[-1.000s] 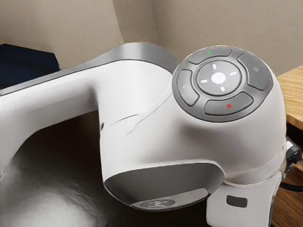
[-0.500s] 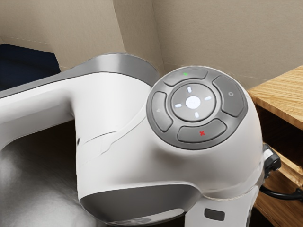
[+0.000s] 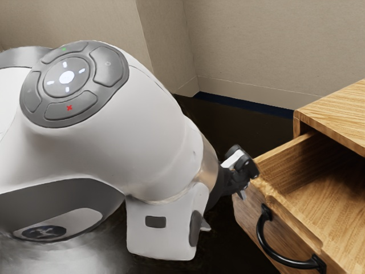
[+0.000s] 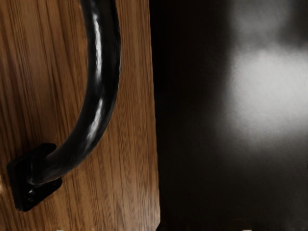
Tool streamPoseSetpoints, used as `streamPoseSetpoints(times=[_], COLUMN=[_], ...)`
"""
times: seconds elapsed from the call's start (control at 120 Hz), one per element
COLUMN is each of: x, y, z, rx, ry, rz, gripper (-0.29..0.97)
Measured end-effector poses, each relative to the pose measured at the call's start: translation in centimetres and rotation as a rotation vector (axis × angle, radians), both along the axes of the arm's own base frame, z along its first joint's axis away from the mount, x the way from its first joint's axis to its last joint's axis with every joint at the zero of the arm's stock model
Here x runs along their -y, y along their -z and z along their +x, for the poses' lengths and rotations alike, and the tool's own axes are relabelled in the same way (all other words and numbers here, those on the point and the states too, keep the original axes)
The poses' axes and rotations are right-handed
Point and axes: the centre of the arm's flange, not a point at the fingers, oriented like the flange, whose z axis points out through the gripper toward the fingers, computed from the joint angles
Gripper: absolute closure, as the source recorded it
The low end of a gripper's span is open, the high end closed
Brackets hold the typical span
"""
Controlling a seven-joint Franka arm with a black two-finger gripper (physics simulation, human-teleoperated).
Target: Pull the drawer handle with one arm to open the drawer
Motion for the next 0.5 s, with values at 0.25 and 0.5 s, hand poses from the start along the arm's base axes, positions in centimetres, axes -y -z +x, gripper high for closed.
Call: streamPoseSetpoints(times=[0.25, 0.5], x=[-3.5, -4.4], y=[-4.8, -8.5], z=[-2.2, -4.0], rx=[0.034, -0.075], ry=[-0.061, -0.097], rz=[-0.032, -0.153], gripper=[0.04, 0.01])
